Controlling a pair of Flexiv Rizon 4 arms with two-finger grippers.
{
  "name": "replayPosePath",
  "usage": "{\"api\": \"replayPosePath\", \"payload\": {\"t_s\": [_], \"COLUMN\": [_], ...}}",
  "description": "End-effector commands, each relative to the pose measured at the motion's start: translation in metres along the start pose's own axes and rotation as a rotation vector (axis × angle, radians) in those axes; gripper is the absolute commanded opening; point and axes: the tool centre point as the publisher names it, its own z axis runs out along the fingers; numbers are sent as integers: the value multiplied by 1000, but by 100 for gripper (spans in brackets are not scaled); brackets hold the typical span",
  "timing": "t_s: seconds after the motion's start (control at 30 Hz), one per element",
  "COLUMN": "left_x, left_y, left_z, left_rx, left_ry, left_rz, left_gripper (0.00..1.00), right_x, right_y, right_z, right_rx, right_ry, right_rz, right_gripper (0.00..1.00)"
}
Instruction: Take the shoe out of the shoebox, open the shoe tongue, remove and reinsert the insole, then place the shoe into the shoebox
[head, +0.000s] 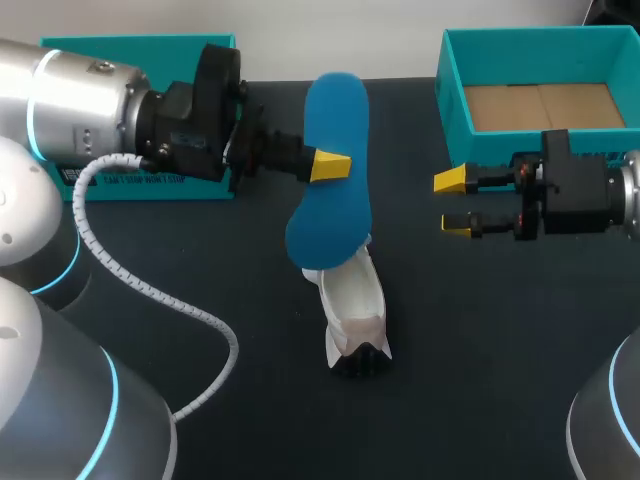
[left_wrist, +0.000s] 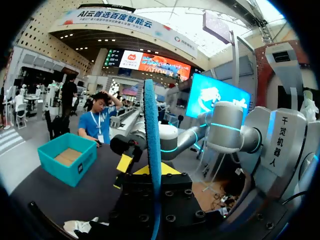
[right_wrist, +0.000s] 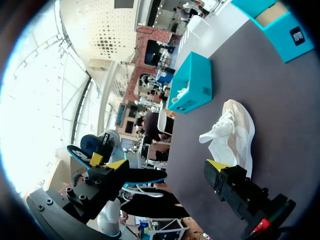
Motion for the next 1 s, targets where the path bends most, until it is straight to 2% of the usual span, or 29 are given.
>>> {"api": "replayPosePath", "payload": {"t_s": [0.03,0.17,0.27,0.33,1.0], "left_x": [2,-4,-8,-10,-10], "left_y": [7,7,10,13,13], "left_z": [-5,-11,-14,-15,-15], "left_rx": [238,256,274,248,248], "left_ry": [-233,-190,-167,-160,-160], "left_rz": [931,1175,1259,1222,1222], "left_gripper": [0,0,0,0,0], "right_x": [0,0,0,0,0], "right_y": [1,1,1,1,1], "right_z": [2,2,2,2,2], "right_rx": [-1,-1,-1,-1,-1], "right_ry": [-1,-1,-1,-1,-1], "right_rz": [0,0,0,0,0], "right_gripper": [100,100,100,100,100]}}
